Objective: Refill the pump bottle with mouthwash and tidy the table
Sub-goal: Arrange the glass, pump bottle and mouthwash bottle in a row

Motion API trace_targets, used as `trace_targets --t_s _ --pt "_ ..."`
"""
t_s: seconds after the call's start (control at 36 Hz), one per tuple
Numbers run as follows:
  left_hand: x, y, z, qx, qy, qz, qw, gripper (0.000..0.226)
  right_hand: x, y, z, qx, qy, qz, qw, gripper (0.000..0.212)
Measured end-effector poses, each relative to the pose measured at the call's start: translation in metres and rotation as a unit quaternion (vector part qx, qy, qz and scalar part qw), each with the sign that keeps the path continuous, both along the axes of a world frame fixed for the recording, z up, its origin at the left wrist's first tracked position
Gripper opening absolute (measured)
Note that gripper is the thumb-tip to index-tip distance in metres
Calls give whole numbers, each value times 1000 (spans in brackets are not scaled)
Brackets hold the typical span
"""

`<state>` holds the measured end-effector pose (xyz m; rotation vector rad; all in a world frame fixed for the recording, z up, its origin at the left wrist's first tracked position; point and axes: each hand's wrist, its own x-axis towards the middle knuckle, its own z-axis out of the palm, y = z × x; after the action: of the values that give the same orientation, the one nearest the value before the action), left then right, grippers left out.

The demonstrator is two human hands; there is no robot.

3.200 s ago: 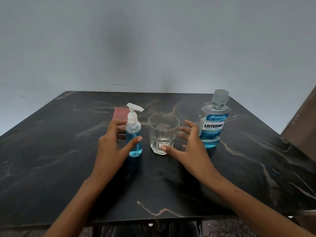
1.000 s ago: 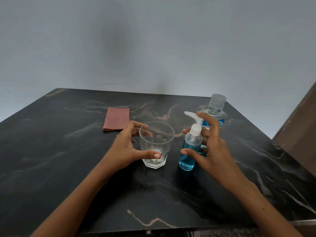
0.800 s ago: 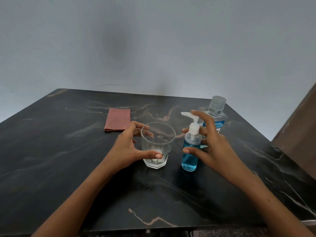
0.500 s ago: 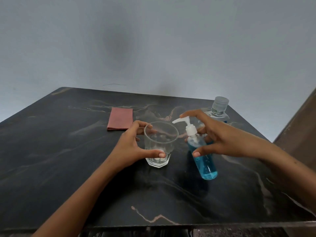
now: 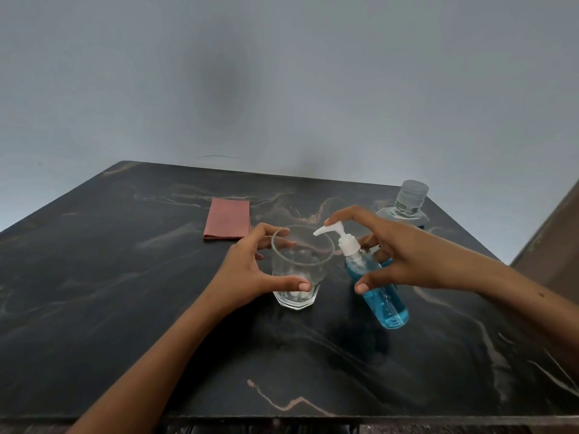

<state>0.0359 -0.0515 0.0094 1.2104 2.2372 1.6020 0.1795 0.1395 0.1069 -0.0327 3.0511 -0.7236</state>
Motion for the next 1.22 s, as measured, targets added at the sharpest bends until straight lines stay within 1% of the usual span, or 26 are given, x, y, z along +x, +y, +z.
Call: trace_targets --t_s 0.25,0.31,0.42,0.58,0.81,0.92,1.06,1.14,1.22 --pt "0 0 0 0 0 0 1000 81 2 -12 2 2 14 -31 999 71" --pt "0 0 0 0 -1 0 1000 82 2 -13 3 3 8 -32 999 73" --pt "0 0 0 -1 -4 -1 1000 81 3 -14 2 2 -6 -33 999 81" --pt "1 0 0 1 -1 -1 1000 80 5 -14 3 5 -6 -32 999 82" --pt "0 0 0 3 2 1 1000 81 4 -15 1 -14 39 -47 998 68" --pt "1 0 0 2 3 0 1000 81 3 -15 -1 -23 47 -49 997 76" --pt "1 0 0 3 0 2 1000 81 4 -14 -2 -7 66 -34 997 83" --pt "0 0 -1 3 0 4 1000 80 5 -13 -3 -7 65 -37 997 77" --pt "0 0 -1 0 1 3 1000 81 6 -12 -6 -8 84 -44 995 69"
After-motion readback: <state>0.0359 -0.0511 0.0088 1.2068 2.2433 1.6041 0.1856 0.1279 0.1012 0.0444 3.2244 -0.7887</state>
